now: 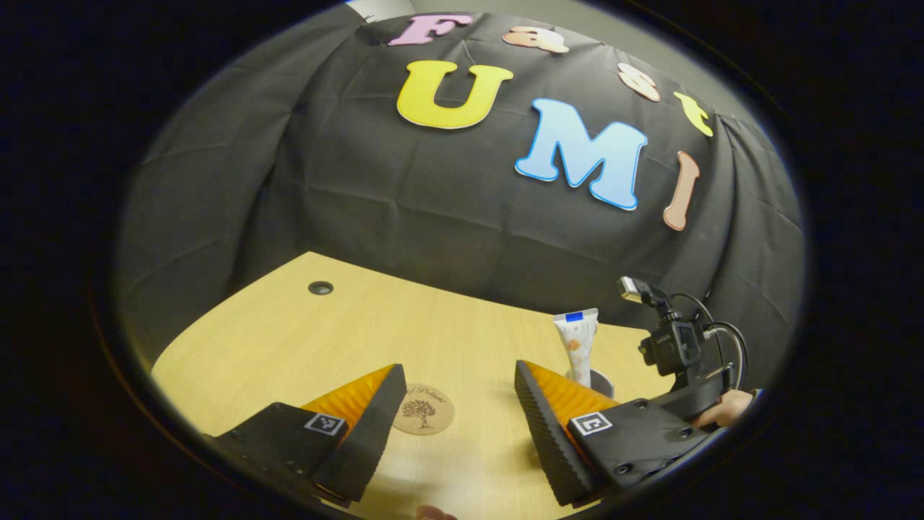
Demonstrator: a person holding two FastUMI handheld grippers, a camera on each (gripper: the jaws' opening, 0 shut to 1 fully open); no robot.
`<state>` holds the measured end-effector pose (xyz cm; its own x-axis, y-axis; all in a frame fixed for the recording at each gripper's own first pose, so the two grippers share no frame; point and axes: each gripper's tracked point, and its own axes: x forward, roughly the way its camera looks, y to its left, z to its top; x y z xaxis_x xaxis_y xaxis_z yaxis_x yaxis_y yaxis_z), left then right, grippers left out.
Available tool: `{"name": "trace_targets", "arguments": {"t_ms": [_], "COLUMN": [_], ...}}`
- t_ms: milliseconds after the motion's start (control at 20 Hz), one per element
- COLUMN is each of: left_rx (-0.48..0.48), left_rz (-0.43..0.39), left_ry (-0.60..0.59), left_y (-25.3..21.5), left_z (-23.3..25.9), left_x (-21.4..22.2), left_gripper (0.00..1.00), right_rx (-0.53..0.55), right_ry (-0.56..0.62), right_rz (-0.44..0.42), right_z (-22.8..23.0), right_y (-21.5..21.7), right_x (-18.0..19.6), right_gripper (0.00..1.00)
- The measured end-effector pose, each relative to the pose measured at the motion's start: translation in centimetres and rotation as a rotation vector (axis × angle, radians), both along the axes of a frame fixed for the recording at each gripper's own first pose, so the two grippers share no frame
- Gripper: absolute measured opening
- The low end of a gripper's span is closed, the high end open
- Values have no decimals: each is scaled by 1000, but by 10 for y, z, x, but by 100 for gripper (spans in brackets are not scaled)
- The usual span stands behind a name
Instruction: Put the toothbrush and toothpaste on the desktop into the cup, then pick up the cup and place it on the coaster on the desktop.
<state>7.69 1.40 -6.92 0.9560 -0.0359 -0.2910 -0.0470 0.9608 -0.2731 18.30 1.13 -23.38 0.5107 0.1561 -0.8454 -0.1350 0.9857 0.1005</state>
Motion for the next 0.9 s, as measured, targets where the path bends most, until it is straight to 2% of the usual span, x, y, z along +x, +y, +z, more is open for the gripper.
{"name": "trace_targets", "arguments": {"t_ms": [50, 150, 350, 400, 450, 500, 550, 600, 750, 800, 850, 900], "left_rx": [-2, -6, -22, -26, -30, -33, -34, -34, -38, -39, -40, -42], "left_rz": [5, 11, 26, 29, 34, 35, 37, 39, 45, 47, 50, 52], "left_ry": [4, 12, 30, 33, 37, 41, 44, 47, 54, 57, 58, 59], "left_y": [3, 7, 17, 19, 21, 22, 24, 26, 30, 32, 33, 34], "left_z": [0, -3, -9, -10, -12, -13, -14, -16, -19, -19, -20, -18], "left_x": [-2, -4, -8, -9, -9, -10, -12, -13, -15, -16, -16, -16], "left_gripper": [100, 98, 98, 97, 100, 97, 97, 98, 98, 98, 98, 98], "right_rx": [-9, -34, -52, -53, -49, -43, -39, -37, -51, -61, -74, -89], "right_ry": [13, 29, 55, 59, 61, 66, 70, 64, 46, 39, 30, 19], "right_rz": [3, 4, -3, -6, -5, -15, -33, -37, -17, -12, -3, 6], "right_z": [-1, -5, -12, -12, -11, -10, -11, -12, -10, -10, -11, -11], "right_y": [0, -1, -4, -5, -5, -7, -8, -6, -5, -7, -7, -10], "right_x": [1, 2, 3, 3, 5, 4, 5, 5, 5, 5, 6, 7], "right_gripper": [92, 92, 68, 59, 58, 58, 48, 31, 30, 25, 29, 29]}}
